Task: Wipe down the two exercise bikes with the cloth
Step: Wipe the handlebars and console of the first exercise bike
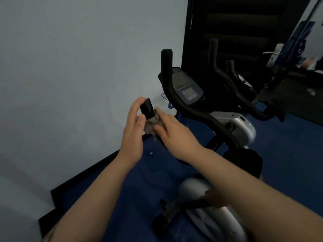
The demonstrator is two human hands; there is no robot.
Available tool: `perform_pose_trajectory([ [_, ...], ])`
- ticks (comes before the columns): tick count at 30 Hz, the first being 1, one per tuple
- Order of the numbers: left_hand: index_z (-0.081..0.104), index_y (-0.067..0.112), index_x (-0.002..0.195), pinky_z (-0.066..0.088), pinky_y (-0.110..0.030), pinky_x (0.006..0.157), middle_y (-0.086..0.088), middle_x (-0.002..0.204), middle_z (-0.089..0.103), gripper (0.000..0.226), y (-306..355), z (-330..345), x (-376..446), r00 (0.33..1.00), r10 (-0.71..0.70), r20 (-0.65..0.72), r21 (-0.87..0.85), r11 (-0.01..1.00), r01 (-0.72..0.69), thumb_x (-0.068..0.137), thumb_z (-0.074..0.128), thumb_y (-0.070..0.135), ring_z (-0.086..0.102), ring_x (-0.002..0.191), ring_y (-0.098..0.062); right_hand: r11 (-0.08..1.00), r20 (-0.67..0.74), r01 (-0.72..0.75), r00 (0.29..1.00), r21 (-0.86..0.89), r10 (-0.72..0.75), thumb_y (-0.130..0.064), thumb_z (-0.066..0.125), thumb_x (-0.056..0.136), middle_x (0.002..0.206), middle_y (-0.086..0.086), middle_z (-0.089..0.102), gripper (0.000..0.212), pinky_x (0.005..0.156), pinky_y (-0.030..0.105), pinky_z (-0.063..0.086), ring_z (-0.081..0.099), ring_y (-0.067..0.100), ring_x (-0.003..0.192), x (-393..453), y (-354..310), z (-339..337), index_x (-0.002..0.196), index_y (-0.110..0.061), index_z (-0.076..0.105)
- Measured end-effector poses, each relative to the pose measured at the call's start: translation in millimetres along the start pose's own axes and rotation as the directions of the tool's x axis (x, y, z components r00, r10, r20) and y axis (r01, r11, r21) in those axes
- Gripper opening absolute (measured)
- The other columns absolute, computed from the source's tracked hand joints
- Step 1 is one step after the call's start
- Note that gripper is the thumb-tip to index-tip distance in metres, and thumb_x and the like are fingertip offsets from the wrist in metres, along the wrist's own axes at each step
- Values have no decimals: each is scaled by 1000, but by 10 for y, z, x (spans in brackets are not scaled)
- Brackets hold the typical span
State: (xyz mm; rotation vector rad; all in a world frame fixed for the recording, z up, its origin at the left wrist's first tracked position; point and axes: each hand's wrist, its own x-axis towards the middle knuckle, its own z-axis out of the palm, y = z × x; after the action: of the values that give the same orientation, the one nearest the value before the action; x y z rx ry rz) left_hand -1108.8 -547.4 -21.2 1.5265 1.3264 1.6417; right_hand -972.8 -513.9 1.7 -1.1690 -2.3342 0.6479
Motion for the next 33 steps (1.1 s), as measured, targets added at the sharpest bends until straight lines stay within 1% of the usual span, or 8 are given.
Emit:
perform_pose_trajectory([
  [2, 23, 45, 143, 36, -22, 109, -4, 154, 32, 50, -14, 74, -39, 1000, 9, -21, 50, 999, -8, 97, 37, 33, 43, 128, -7, 997, 142, 23, 989, 68, -33, -32, 44, 103, 146, -4, 43, 59, 104, 35, 40, 48, 16, 126, -179, 224, -185, 155, -33, 15],
  [5, 5, 40, 149, 17, -37, 122, 13, 162, 0, 62, -74, 260, -154, 995, 82, -56, 214, 974, -68, 100, 40, 28, 9, 147, -4, 992, 401, -27, 916, 127, -27, -27, 57, 98, 124, -15, 59, 62, 99, 24, 43, 55, -4, 110, -359, 552, -508, 151, -37, 26],
  [9, 8, 28, 153, 4, -21, 120, 10, 162, -10, 57, -133, 399, -256, 982, 165, -87, 412, 904, -115, 103, 35, 27, -3, 148, -3, 972, 579, 199, 810, -126, -91, -21, 67, 91, 118, -23, 57, 60, 91, 14, 41, 55, -7, 105, -353, 741, -849, 144, -37, 43],
  [13, 17, 29, 152, 13, -45, 121, 15, 160, -12, 49, -185, 463, -322, 986, 151, -75, 448, 888, -102, 104, 27, 32, -3, 149, -8, 984, 594, 178, 795, -33, -124, -25, 70, 88, 126, -11, 61, 57, 99, 24, 44, 57, 4, 113, -272, 716, -821, 141, -30, 49],
  [18, 23, 26, 150, 6, -19, 119, 18, 159, -9, 46, -139, 614, -358, 982, 81, -170, 440, 898, 2, 104, 25, 31, 0, 148, -1, 977, 415, 211, 892, -30, -180, -42, 65, 89, 116, -2, 67, 51, 94, 37, 48, 60, 13, 106, -353, 661, -562, 135, -24, 53],
  [26, 25, 24, 152, 15, -8, 113, 18, 160, 0, 48, 51, 717, -514, 973, -65, -222, 343, 929, 140, 104, 32, 22, 6, 142, 13, 878, 658, 450, 713, -163, -243, -43, 70, 83, 110, -8, 65, 43, 87, 36, 50, 59, 13, 100, -119, 853, -838, 122, -30, 59],
  [30, 25, 25, 151, 15, -3, 109, 18, 159, 8, 48, 99, 861, -639, 953, -104, -284, 270, 945, 183, 104, 34, 17, 11, 141, 14, 954, 552, 290, 785, 74, -282, -45, 73, 81, 85, -8, 66, 23, 72, 30, 50, 63, 12, 82, -141, 695, -597, 89, -25, 64],
  [33, 31, 28, 148, 19, -7, 112, 17, 158, 16, 47, 124, 896, -678, 931, -134, -341, 213, 953, 215, 103, 38, 15, 17, 140, 14, 963, 560, 251, 787, 93, -260, -45, 77, 77, 84, -9, 68, 27, 69, 22, 51, 64, 8, 81, -142, 719, -621, 93, -25, 69],
])
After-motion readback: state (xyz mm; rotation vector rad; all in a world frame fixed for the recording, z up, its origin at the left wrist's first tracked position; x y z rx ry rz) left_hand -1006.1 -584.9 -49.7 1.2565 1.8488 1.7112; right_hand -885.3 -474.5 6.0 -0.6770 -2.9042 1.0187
